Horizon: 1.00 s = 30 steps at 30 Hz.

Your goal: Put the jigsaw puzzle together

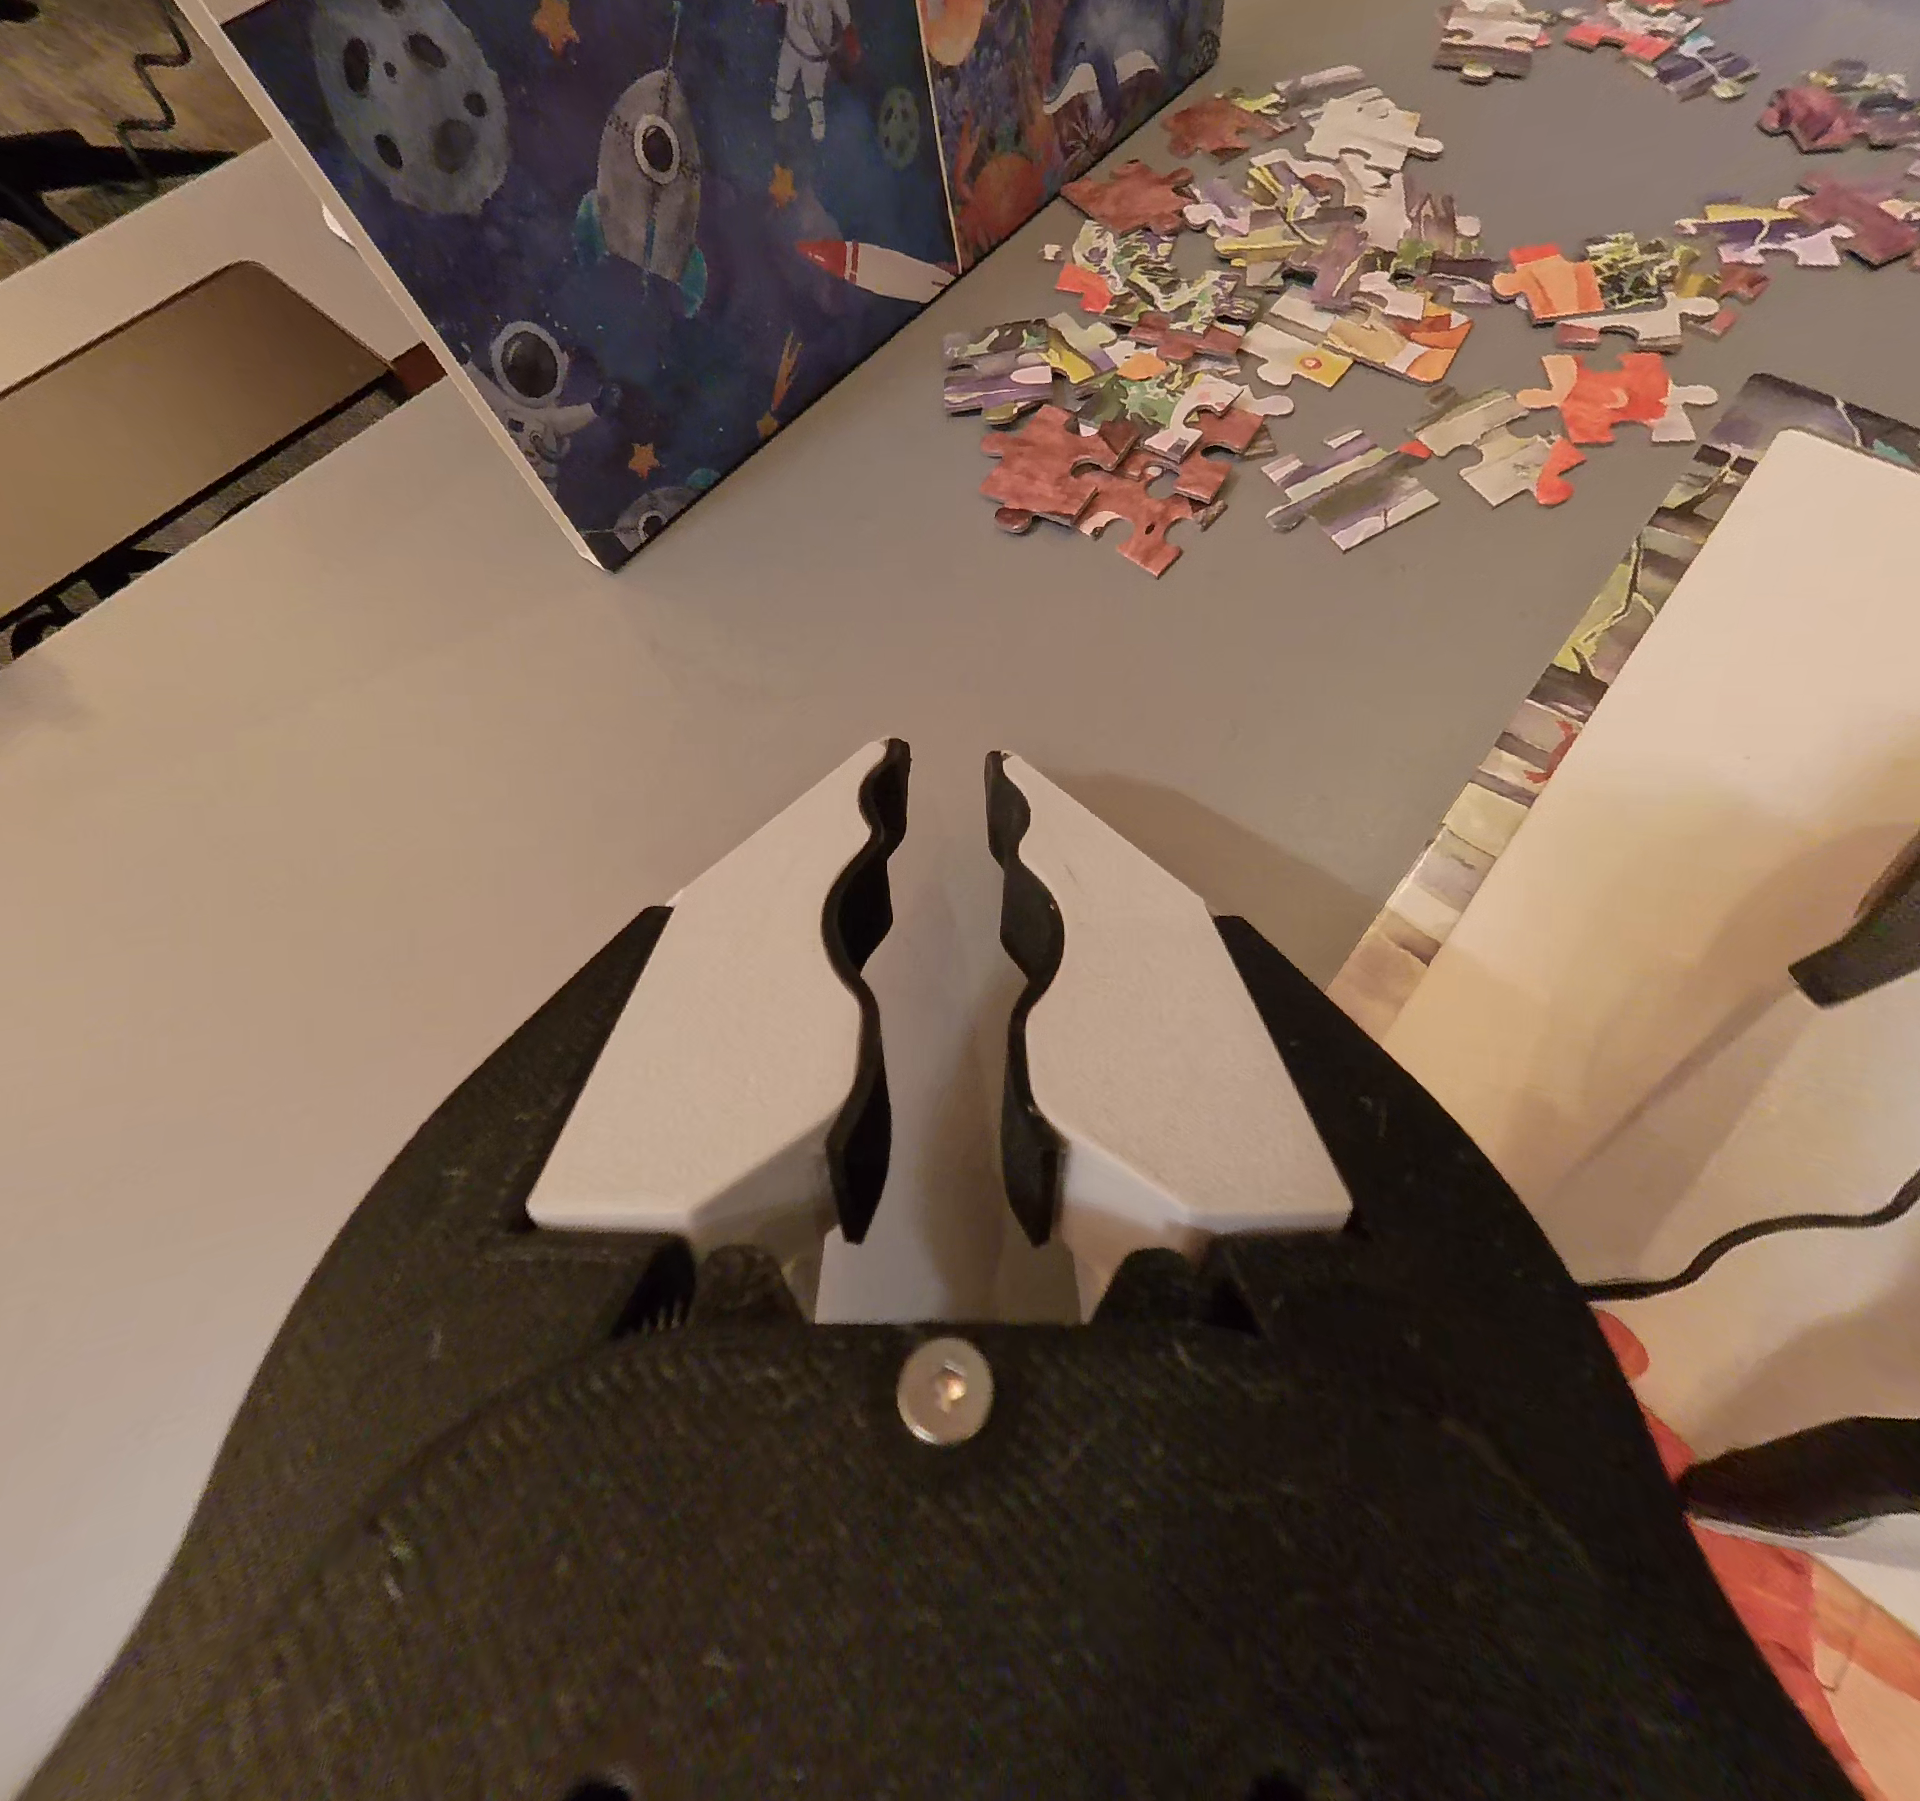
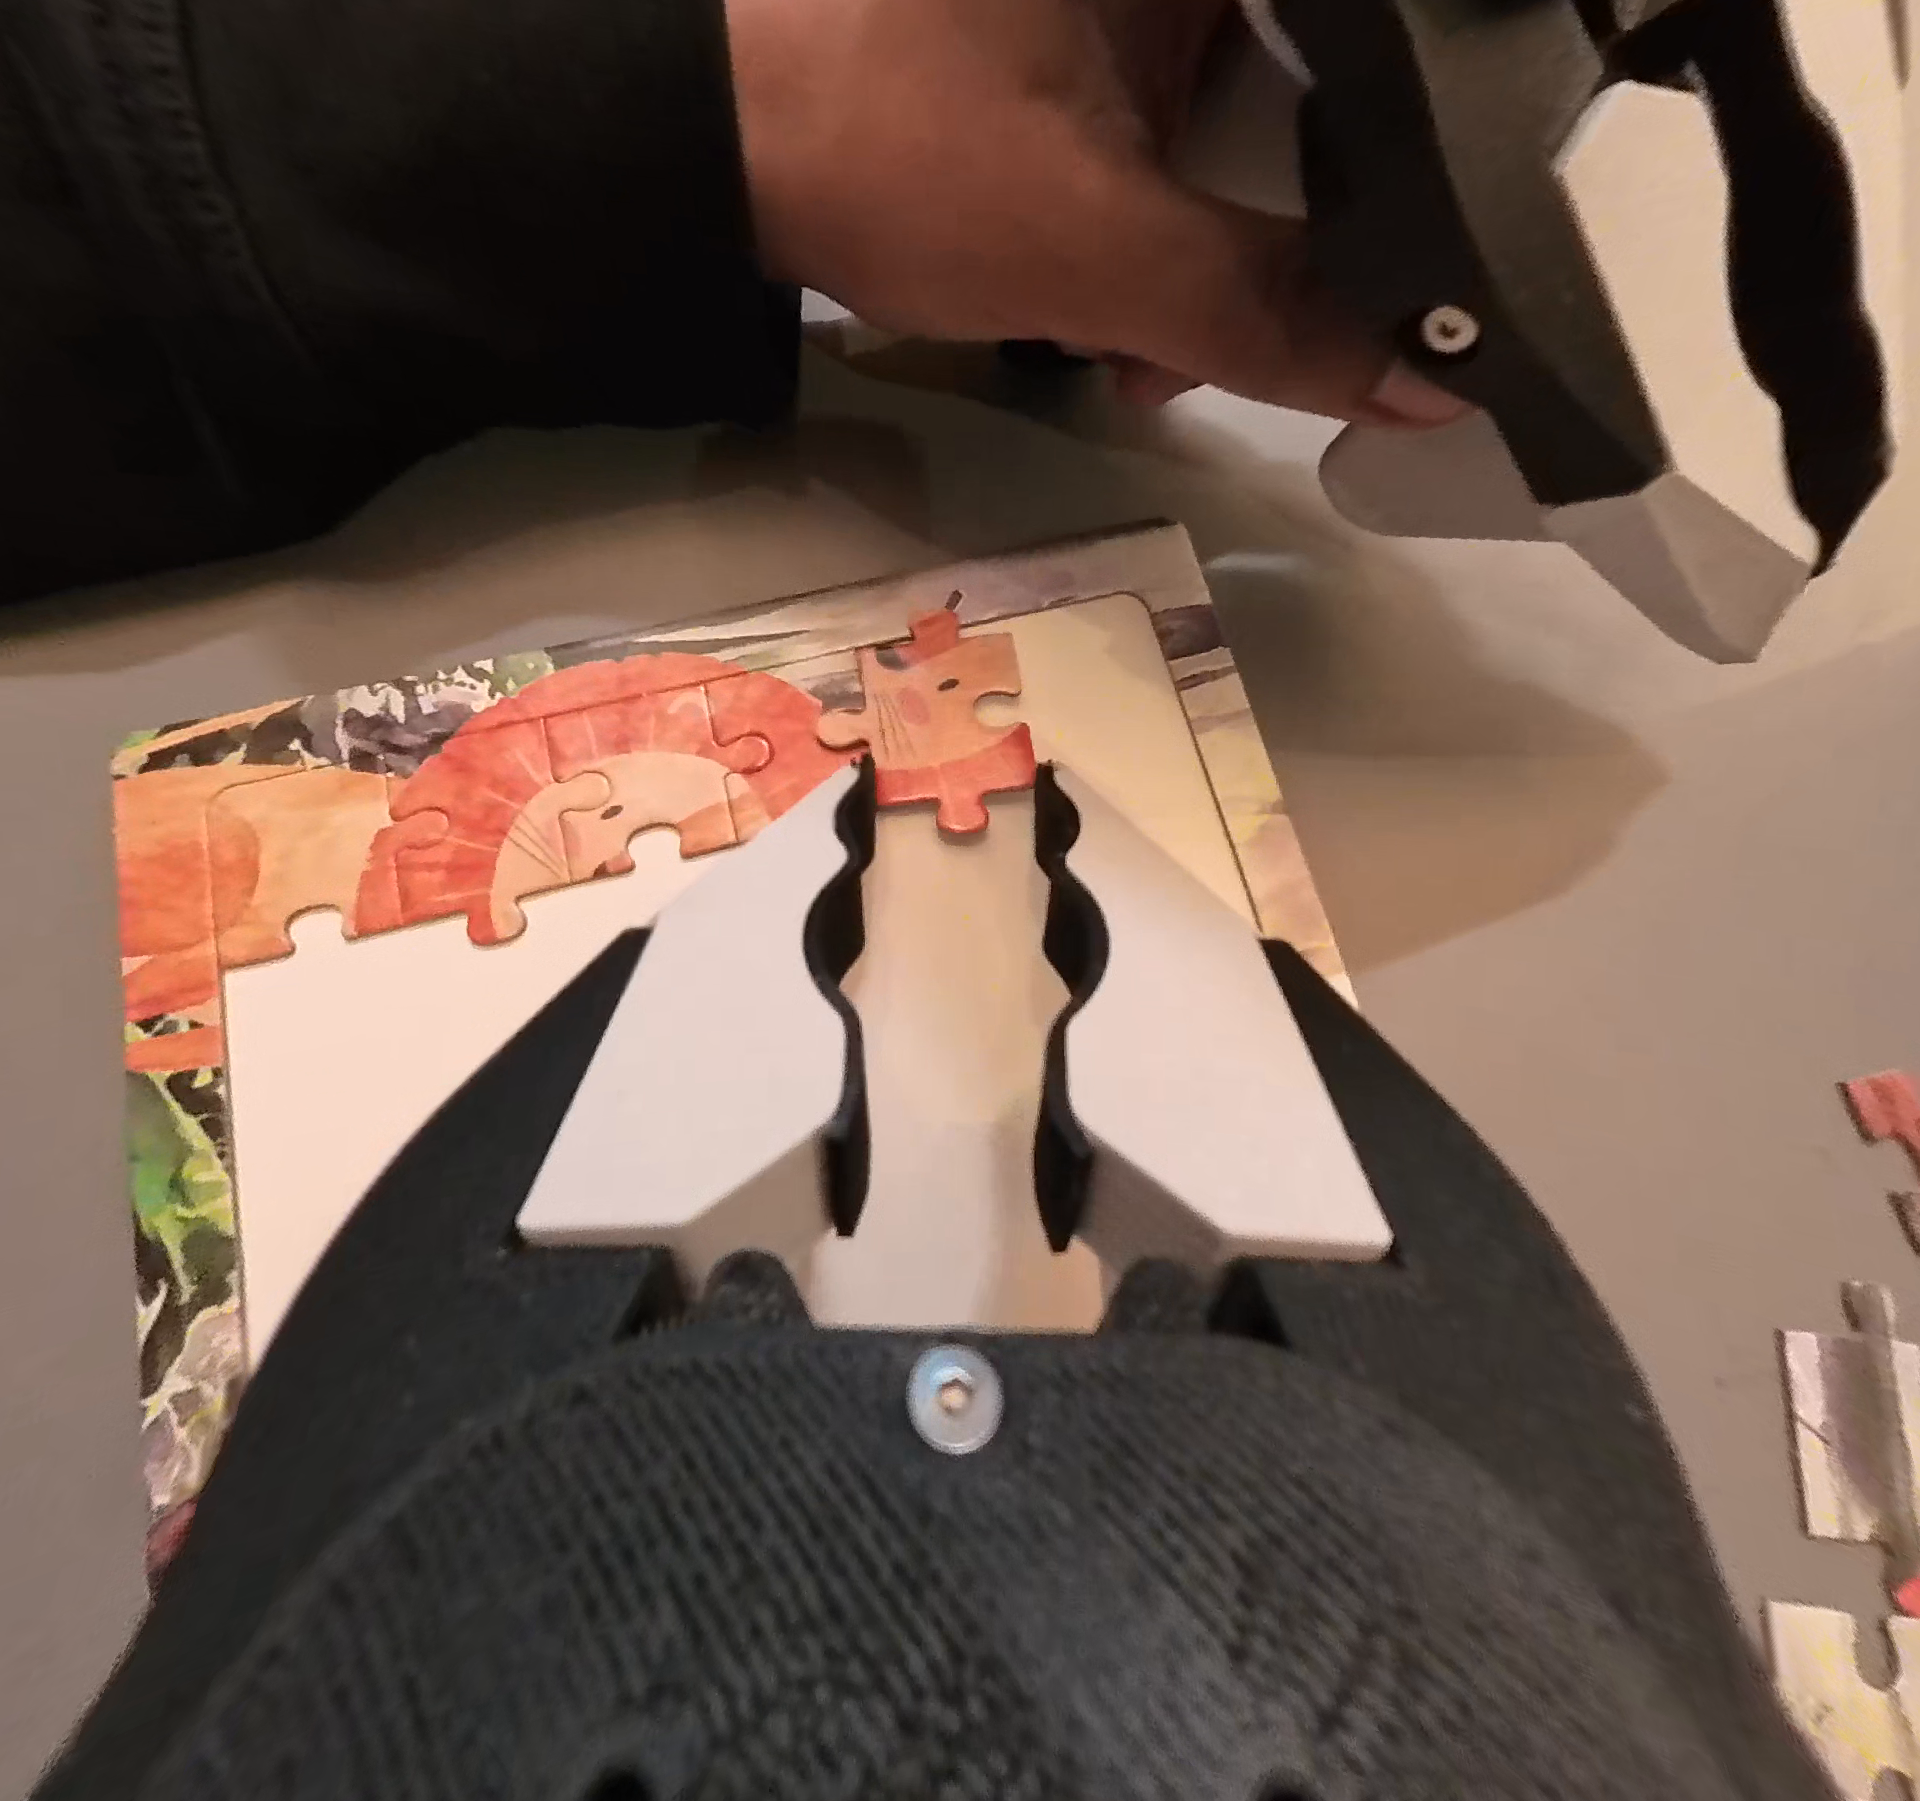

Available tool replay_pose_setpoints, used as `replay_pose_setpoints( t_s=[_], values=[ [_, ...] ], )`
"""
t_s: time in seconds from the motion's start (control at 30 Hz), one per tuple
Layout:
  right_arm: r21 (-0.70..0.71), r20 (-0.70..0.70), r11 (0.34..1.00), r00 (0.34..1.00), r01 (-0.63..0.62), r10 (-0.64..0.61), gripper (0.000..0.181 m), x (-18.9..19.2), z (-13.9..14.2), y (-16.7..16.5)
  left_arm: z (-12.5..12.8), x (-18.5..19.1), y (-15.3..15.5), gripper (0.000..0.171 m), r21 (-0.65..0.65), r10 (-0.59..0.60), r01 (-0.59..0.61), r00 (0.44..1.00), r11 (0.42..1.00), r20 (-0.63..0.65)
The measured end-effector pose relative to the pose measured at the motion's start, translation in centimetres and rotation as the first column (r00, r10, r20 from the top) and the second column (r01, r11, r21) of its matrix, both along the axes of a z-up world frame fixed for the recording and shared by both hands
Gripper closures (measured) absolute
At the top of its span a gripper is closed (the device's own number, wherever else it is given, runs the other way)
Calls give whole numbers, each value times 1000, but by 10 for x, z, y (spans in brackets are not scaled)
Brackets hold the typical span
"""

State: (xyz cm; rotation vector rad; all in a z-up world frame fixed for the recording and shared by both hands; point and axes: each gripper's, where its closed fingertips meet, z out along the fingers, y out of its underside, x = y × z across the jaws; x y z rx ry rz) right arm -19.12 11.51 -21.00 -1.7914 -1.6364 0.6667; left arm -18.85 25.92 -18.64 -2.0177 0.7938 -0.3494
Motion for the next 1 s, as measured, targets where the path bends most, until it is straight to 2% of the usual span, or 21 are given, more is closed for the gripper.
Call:
replay_pose_setpoints(
  t_s=[0.23, 0.43, 0.7, 1.0],
  values=[
    [34, -1, 999, 1000, -13, 13, 151, 1, 1, -3, -1, 0, 0, 158, 0, -1, 1, 1000, 1000, -10],
    [34, -61, 996, 995, -79, 81, 154, -9, 12, -15, -1, 1, 0, 158, -2, -1, 1, 1000, 1000, -11],
    [44, -10, 996, 997, -80, 81, 156, -12, 0, -14, -2, 1, 0, 158, -2, -2, 2, 1000, 1000, -17],
    [51, -14, 996, 997, -72, 72, 155, -7, 2, -8, -2, 1, 0, 158, 0, -2, 2, 1000, 1000, -18]
  ],
)
